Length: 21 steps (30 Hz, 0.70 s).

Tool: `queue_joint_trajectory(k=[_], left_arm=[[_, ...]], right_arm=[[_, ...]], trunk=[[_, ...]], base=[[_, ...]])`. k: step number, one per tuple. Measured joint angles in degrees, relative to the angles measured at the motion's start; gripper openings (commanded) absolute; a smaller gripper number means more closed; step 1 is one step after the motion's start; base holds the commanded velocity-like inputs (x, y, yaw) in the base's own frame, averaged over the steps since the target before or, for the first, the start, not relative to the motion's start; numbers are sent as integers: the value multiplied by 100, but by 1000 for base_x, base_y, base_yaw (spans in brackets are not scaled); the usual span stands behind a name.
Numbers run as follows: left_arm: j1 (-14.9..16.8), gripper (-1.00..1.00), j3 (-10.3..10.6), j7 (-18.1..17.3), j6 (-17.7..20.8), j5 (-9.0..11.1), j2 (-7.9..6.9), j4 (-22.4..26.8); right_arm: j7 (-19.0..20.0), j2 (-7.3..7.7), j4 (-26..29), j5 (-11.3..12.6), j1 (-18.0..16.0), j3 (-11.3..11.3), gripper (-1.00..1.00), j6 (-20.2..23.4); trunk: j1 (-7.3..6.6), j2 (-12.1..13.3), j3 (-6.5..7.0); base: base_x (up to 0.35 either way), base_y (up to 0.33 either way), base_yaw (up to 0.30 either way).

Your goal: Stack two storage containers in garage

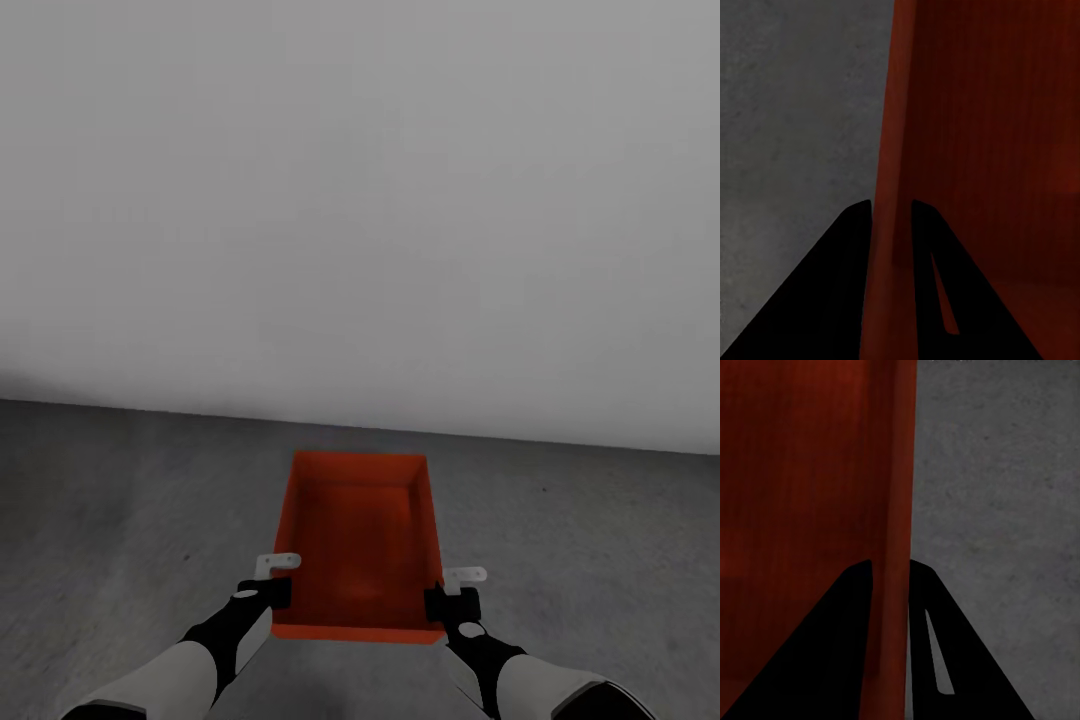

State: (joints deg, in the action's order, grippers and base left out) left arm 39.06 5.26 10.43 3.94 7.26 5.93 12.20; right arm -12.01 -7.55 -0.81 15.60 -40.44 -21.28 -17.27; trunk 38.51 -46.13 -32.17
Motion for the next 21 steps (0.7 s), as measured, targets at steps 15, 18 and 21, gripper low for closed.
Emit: queue_joint_trajectory(k=[15, 18, 21], left_arm=[[0, -100, -5, -1, 0, 3, -1, -8], [0, -100, -4, -1, 0, 2, -1, -8], [0, -100, -3, -1, 0, 3, -1, -8]], right_arm=[[-2, -1, 0, -7, -3, -2, -100, 13], [-2, -1, 0, -6, -3, -2, -100, 11], [-2, -1, 0, -6, -2, -1, -100, 10]], trunk=[[175, -320, -143], [241, -440, -197], [307, -561, -251]], base=[[0, 0, 1], [0, 0, 0], [0, 0, 0]])
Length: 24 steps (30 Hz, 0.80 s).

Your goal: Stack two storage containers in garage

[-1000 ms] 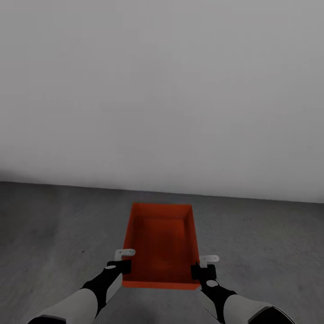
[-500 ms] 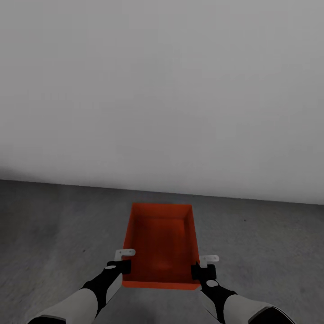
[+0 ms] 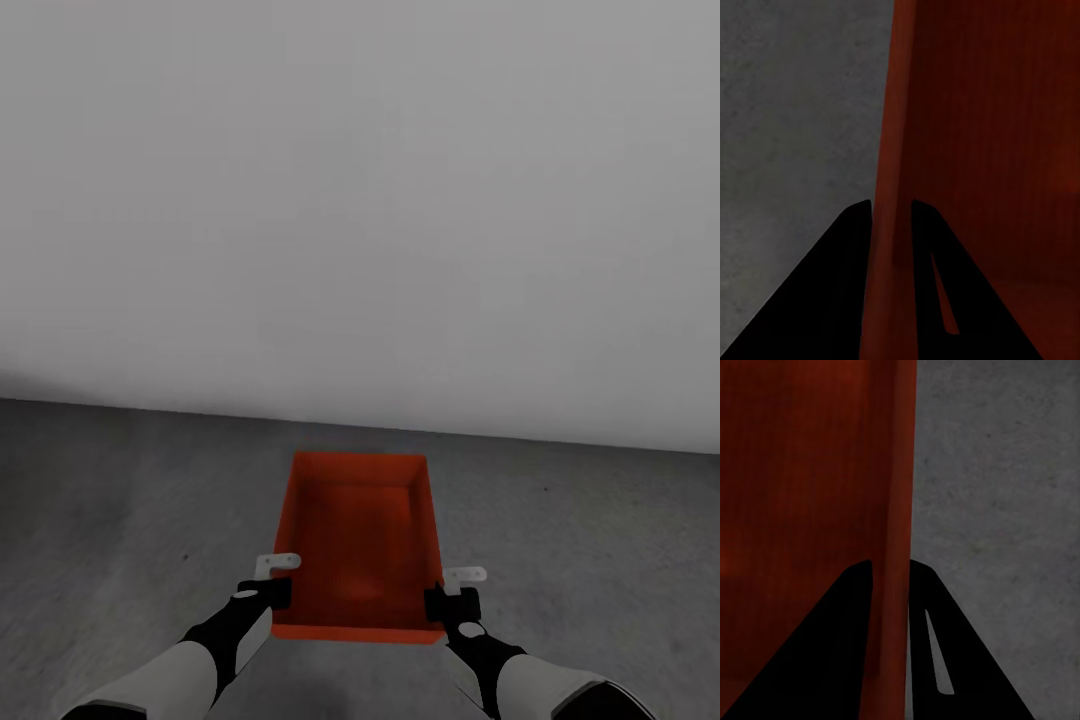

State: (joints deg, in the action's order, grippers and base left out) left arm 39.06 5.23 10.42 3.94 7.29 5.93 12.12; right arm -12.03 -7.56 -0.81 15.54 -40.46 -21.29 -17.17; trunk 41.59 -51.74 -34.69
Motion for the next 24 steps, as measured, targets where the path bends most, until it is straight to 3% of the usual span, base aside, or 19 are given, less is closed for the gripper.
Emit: queue_joint_trajectory(k=[24], left_arm=[[0, -100, -4, 0, 0, -6, 1, 2]], right_arm=[[0, 0, -2, 6, -1, -3, -100, -5]], trunk=[[527, -963, -431]], base=[[0, 0, 0]])
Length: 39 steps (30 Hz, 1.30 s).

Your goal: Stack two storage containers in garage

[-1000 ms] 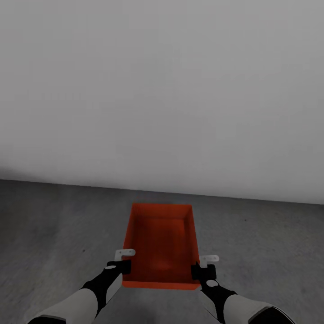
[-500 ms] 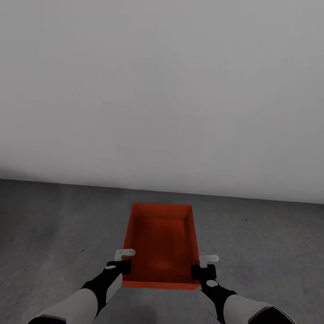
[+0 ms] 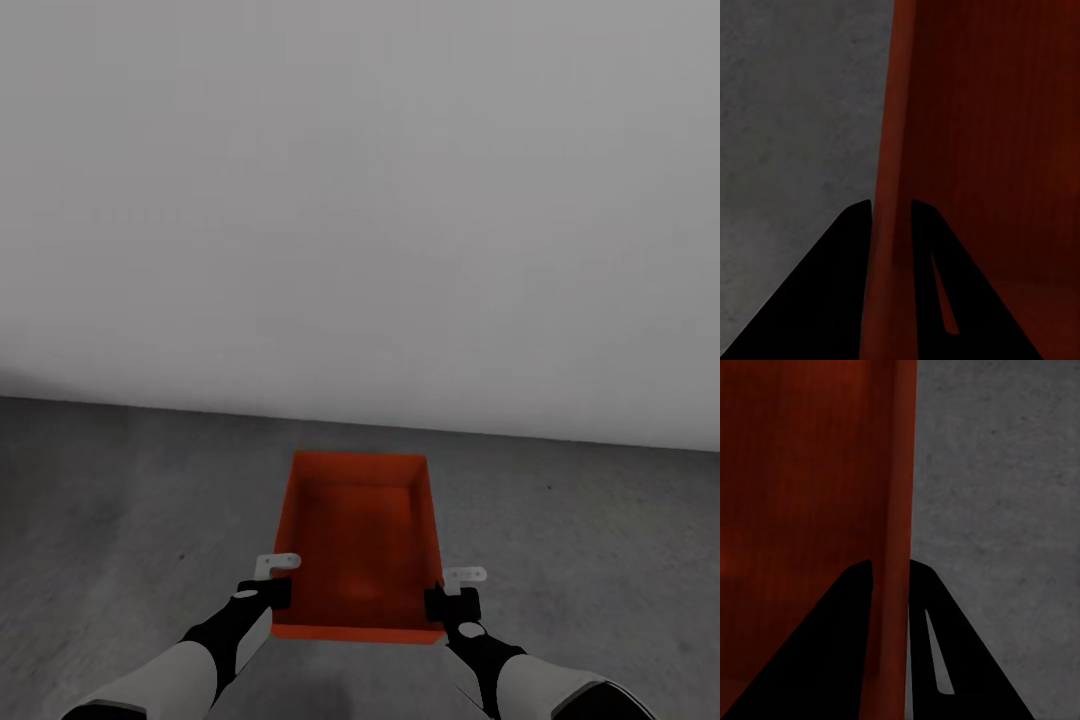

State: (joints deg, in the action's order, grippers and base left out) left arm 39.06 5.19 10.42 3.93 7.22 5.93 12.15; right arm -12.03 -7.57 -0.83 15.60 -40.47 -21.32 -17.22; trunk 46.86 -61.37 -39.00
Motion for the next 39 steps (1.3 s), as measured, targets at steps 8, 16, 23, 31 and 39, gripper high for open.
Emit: queue_joint_trajectory(k=[8, 16, 23, 31, 39], left_arm=[[0, -100, 1, 0, 0, 1, 0, 4], [0, -100, 0, 0, 0, 0, 0, 1], [0, -100, 2, 0, 0, 0, -1, 1], [-1, -100, 8, 1, 0, 7, -1, 5], [0, -100, 10, 0, 0, 10, -3, 5]], right_arm=[[0, 0, 0, -1, -2, 0, -100, -1], [1, 1, 1, -5, 1, 3, -100, 0], [0, 0, 1, -2, 1, 1, -100, -1], [0, 0, 2, -5, 1, 6, -100, -2], [-2, -2, 1, 4, -1, -3, -100, -5]], trunk=[[176, -321, -144], [351, -642, -269], [505, -923, -340], [681, -1244, -457], [857, -1565, -600]], base=[[0, 0, 0], [0, 0, 0], [0, 0, 0], [0, 0, 0], [0, 0, -41]])
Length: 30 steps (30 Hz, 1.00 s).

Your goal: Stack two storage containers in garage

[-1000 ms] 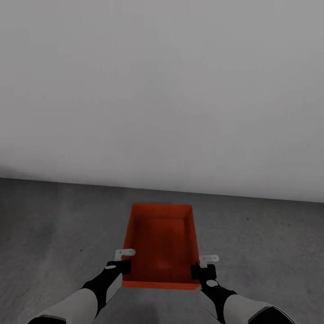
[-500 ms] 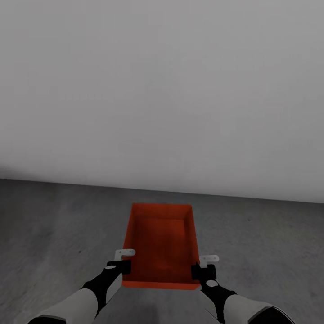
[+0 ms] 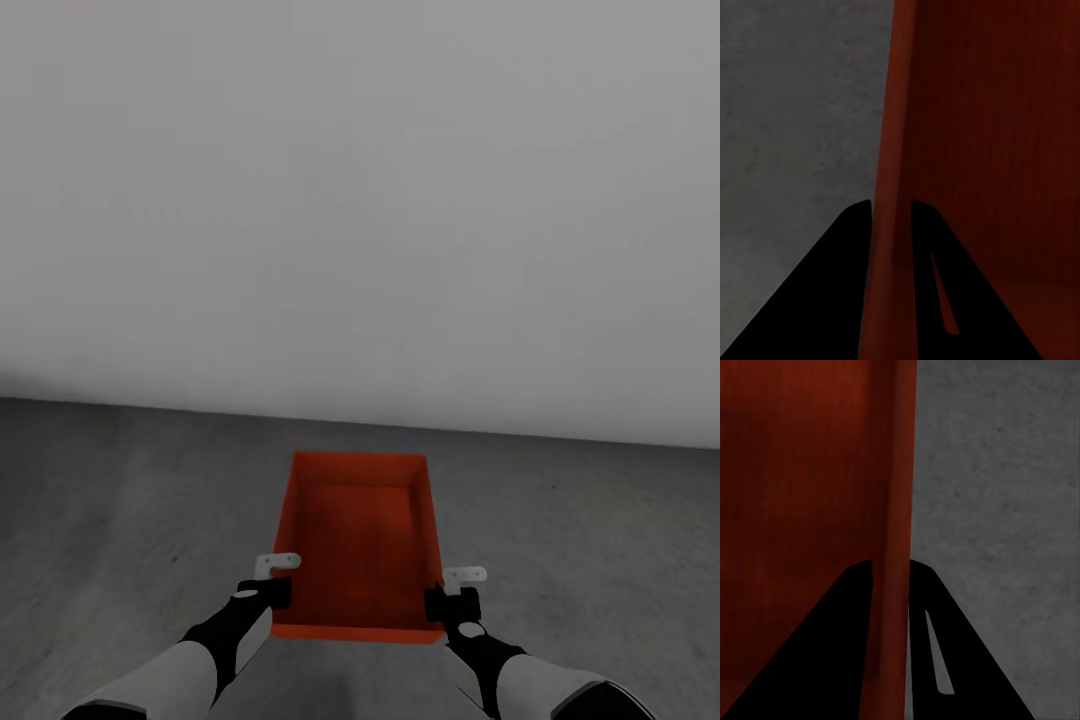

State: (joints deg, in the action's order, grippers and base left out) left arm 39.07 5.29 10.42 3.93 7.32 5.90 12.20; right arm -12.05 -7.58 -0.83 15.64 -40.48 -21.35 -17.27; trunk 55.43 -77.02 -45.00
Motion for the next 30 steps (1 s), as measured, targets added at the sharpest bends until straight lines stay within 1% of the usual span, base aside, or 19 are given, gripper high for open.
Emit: queue_joint_trajectory(k=[7, 10, 30], left_arm=[[1, -100, -7, 0, -1, -6, 3, -3], [0, -100, -13, 1, 0, -10, 4, -1], [-1, -100, -8, 1, 0, -6, 2, 1]], right_arm=[[2, 3, 1, -11, 0, 8, -100, 2], [3, 5, 3, -22, 0, 16, -100, 5], [1, 1, 0, -7, -2, 4, -100, 3]], trunk=[[154, -281, -117], [220, -401, -165], [659, -1204, -521]], base=[[0, 0, -229], [0, 0, -134], [0, 0, -9]])
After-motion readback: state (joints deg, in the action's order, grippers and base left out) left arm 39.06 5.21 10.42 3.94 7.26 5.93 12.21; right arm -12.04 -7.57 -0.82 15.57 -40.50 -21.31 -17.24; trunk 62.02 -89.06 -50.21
